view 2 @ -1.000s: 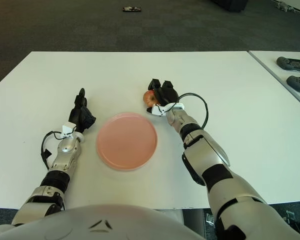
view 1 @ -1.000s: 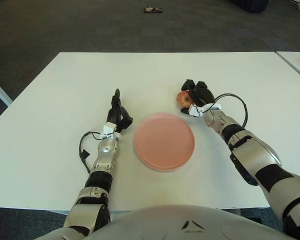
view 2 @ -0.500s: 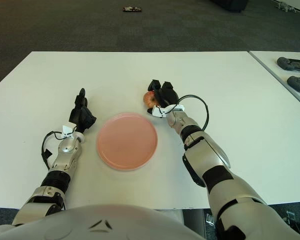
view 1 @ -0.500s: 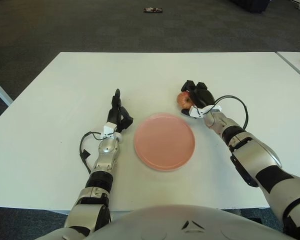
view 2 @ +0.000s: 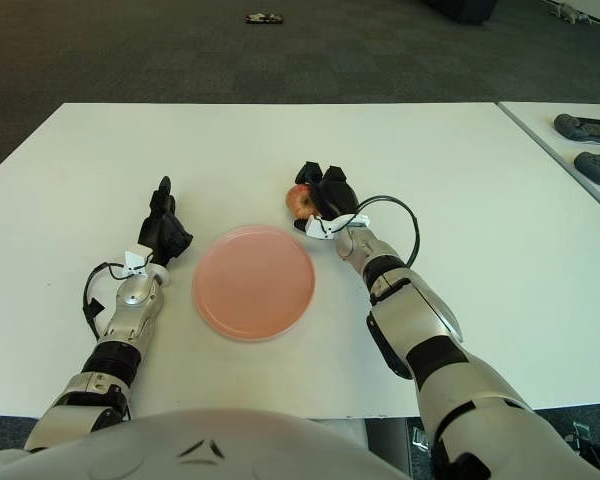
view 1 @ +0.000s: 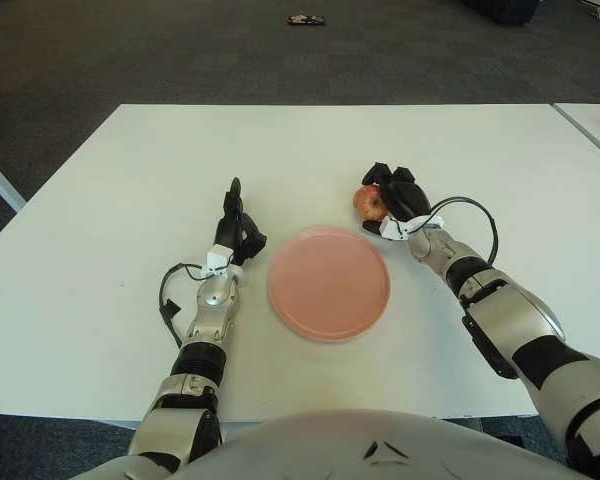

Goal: Put the apple into the plate.

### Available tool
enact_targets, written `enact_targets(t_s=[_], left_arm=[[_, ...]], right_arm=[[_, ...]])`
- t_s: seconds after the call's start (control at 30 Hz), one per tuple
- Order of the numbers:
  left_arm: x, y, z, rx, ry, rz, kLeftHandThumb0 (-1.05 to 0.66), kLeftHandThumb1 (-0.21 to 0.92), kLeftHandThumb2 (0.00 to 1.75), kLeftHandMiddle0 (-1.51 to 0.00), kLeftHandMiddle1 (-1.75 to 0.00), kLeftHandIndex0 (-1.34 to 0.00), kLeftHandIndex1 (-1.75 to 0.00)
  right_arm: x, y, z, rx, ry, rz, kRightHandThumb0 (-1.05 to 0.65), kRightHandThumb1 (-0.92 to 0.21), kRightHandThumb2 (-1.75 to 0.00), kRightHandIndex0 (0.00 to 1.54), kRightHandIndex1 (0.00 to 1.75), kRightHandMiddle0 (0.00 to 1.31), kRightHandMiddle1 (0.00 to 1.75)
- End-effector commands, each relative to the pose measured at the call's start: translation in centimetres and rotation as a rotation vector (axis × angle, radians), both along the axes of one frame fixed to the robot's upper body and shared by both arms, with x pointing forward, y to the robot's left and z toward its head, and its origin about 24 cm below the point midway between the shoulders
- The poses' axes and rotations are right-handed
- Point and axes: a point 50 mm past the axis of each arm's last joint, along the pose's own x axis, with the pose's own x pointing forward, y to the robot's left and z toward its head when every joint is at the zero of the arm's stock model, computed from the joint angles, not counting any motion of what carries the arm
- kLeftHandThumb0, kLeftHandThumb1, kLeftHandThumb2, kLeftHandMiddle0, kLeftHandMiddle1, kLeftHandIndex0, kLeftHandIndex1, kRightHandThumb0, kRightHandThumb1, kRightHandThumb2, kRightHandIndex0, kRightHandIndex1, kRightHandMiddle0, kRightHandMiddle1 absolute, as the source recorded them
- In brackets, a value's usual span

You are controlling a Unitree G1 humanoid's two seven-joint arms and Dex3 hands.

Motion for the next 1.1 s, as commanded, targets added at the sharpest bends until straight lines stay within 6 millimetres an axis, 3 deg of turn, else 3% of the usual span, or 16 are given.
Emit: enact_targets(t_s=[0.0, 0.37, 1.07], left_arm=[[-0.5, 0.1, -1.0, 0.007, 0.053, 0.009, -0.96, 0.92, 1.22, -0.02, -0.01, 0.0, -0.17], [-0.4, 0.0, -1.0, 0.009, 0.053, 0.011, -0.97, 0.92, 1.22, -0.03, -0.01, 0.0, -0.21], [-0.2, -0.1, -0.8, 0.006, 0.053, 0.019, -0.99, 0.92, 1.23, 0.0, 0.0, 0.0, -0.17]], right_arm=[[0.4, 0.1, 1.0, 0.06, -0.038, -0.007, -0.02, -0.25, -1.38, 1.34, 1.75, 1.1, 1.75], [0.9, 0.3, 2.6, 0.163, -0.134, -0.036, -0.07, -0.34, -1.27, 1.31, 1.75, 1.03, 1.75], [1.9, -0.2, 9.2, 0.533, -0.394, -0.027, -0.17, -0.43, -1.13, 1.25, 1.75, 0.97, 1.75]])
